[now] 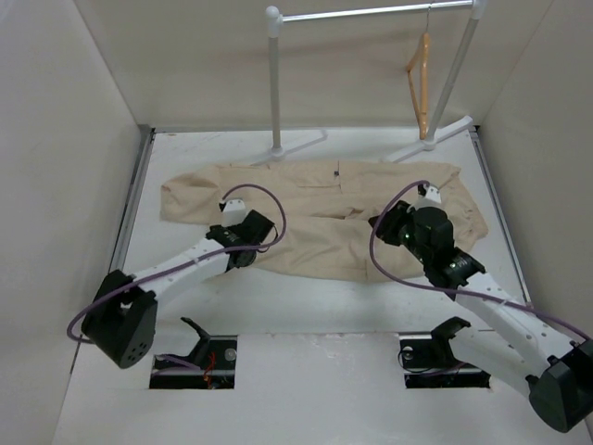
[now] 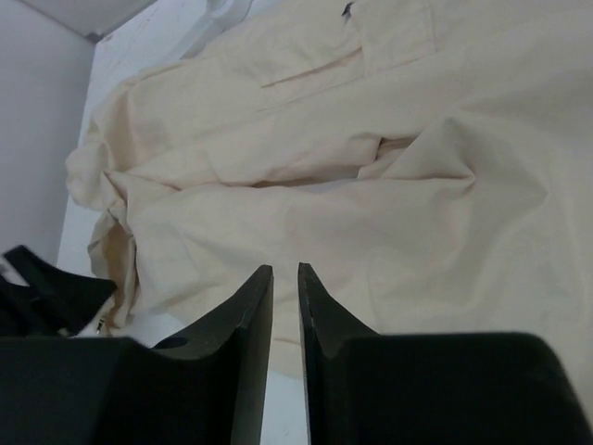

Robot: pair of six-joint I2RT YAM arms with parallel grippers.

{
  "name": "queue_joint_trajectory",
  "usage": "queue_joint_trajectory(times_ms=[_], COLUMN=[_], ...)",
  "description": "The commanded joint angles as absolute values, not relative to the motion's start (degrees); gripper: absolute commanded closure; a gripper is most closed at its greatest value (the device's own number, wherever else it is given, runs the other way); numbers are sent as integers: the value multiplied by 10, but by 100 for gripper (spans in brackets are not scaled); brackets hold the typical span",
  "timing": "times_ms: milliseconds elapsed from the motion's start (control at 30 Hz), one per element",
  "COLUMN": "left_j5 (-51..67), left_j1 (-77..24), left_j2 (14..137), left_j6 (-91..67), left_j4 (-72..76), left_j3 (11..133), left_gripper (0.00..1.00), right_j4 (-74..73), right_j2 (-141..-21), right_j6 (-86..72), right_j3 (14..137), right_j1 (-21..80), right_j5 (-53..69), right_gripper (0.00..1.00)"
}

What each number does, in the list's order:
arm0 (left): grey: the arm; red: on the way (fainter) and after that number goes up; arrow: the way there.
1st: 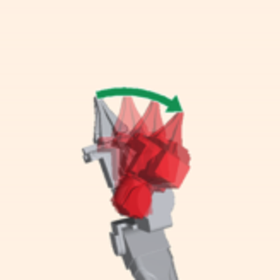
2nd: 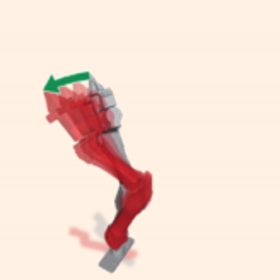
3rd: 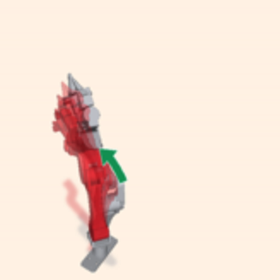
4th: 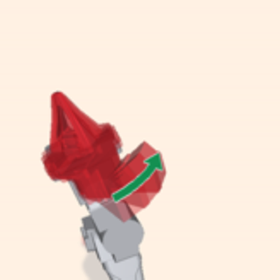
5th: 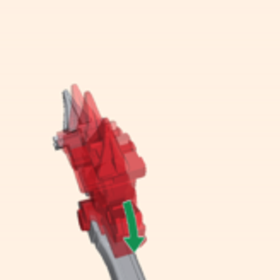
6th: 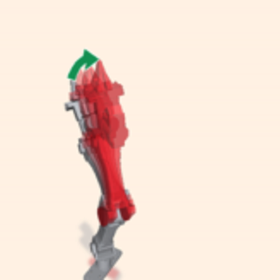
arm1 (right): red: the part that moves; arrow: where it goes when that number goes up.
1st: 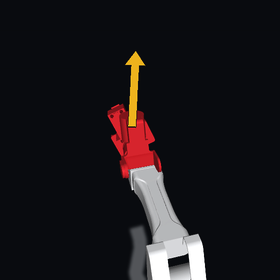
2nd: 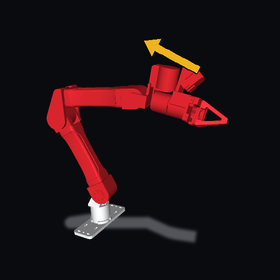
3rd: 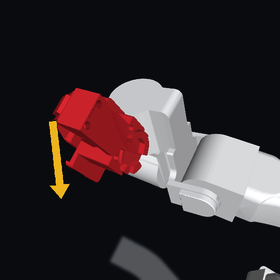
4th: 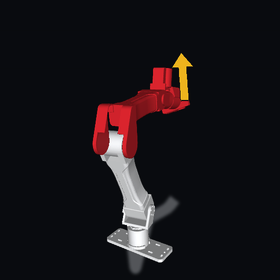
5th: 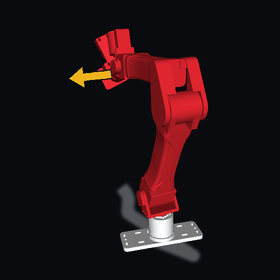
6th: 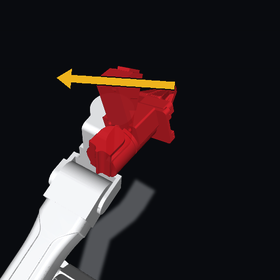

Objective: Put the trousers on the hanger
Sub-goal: Flatten out the trousers at the center of the board.

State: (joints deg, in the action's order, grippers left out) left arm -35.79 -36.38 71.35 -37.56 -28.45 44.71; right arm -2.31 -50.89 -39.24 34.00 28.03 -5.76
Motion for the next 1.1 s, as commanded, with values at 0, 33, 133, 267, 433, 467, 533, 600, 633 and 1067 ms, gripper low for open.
queue_joint_trajectory(times_ms=[0, 33, 133, 267, 433, 467, 533, 600, 633, 1067], left_j5=[-447, -448, -454, -458, -447, -440, -439, -440, -439, -240], left_j1=[-381, -383, -384, -383, -363, -361, -357, -349, -343, 12], left_j2=[750, 761, 785, 814, 839, 842, 839, 822, 806, 450], left_j6=[-412, -414, -412, -412, -417, -417, -419, -424, -428, -470], left_j4=[-320, -313, -294, -285, -250, -245, -240, -238, -237, -207], left_j3=[432, 432, 435, 432, 406, 403, 401, 396, 391, 280], left_gripper=[51, 51, 50, 51, 61, 64, 72, 85, 89, 94], right_j4=[-11, -9, -3, 2, 4, 4, 3, 4, 4, 25], right_j2=[-502, -502, -501, -497, -491, -490, -486, -488, -490, -533], right_j6=[-391, -391, -392, -395, -396, -396, -396, -396, -396, -397], right_j3=[331, 330, 322, 315, 314, 314, 315, 314, 314, 313], right_j1=[297, 299, 308, 317, 319, 319, 319, 319, 319, 330], right_j5=[-61, -60, -60, -62, -63, -63, -64, -64, -64, -66], right_gripper=[74, 71, 61, 53, 52, 51, 50, 50, 50, 49])
